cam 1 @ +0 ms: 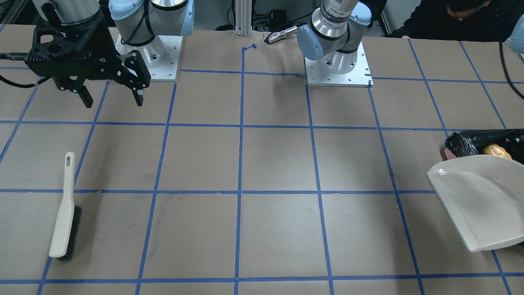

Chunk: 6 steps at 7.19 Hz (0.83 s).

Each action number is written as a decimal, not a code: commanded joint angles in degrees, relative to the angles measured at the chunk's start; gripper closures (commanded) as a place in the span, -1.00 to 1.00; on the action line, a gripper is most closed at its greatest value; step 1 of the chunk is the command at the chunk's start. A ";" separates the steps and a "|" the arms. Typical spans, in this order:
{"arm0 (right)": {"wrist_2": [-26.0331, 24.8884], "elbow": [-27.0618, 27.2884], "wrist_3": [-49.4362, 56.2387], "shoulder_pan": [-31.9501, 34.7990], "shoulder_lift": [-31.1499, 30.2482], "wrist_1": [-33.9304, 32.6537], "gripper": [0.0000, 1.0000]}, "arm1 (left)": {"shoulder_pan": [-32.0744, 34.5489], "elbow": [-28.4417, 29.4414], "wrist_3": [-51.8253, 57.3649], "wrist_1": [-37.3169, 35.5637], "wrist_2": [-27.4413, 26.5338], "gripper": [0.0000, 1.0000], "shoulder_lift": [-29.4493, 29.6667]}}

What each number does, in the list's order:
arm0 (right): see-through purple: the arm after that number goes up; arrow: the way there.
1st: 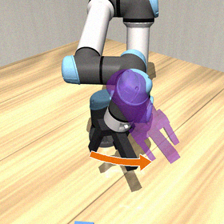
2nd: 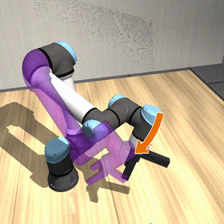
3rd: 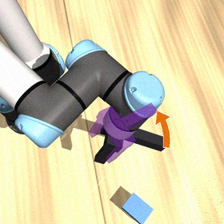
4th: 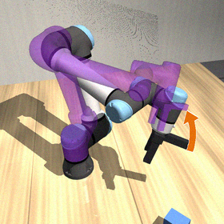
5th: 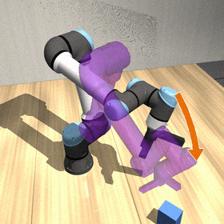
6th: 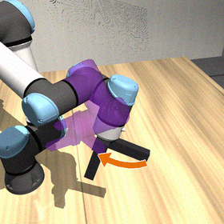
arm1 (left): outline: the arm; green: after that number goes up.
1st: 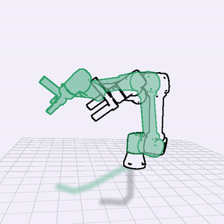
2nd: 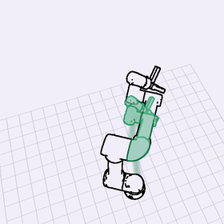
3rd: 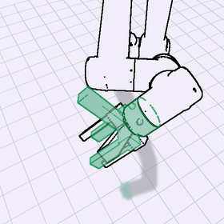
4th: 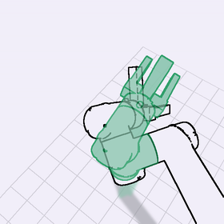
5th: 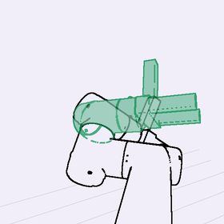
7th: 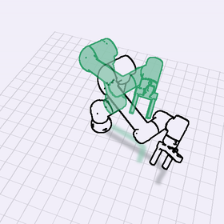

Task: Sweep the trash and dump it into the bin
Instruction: 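Bring the emptied dustpan back and lower it onto the table with the left gripper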

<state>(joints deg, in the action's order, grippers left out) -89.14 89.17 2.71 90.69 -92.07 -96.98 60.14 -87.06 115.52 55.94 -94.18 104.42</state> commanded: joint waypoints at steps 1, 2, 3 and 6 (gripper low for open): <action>0.02 -0.04 -0.07 -0.08 -0.04 0.03 -1.00 | 5.93 -0.12 -14.94 7.33 4.78 1.00 4.89; 0.02 -0.04 0.02 -0.25 -0.04 0.03 -1.00 | 8.56 -0.30 -15.15 7.34 4.71 1.00 7.09; 0.02 -0.04 0.02 -0.43 -0.04 0.03 -1.00 | 11.46 -0.39 -18.28 7.34 4.88 1.00 9.46; -0.07 -0.04 -0.07 -0.17 -0.31 0.65 -1.00 | 14.39 -0.30 -20.17 5.42 9.43 1.00 15.97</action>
<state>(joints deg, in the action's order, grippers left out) -89.21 89.12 2.69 90.41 -92.28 -96.59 73.82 -87.39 95.48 62.36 -87.25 117.94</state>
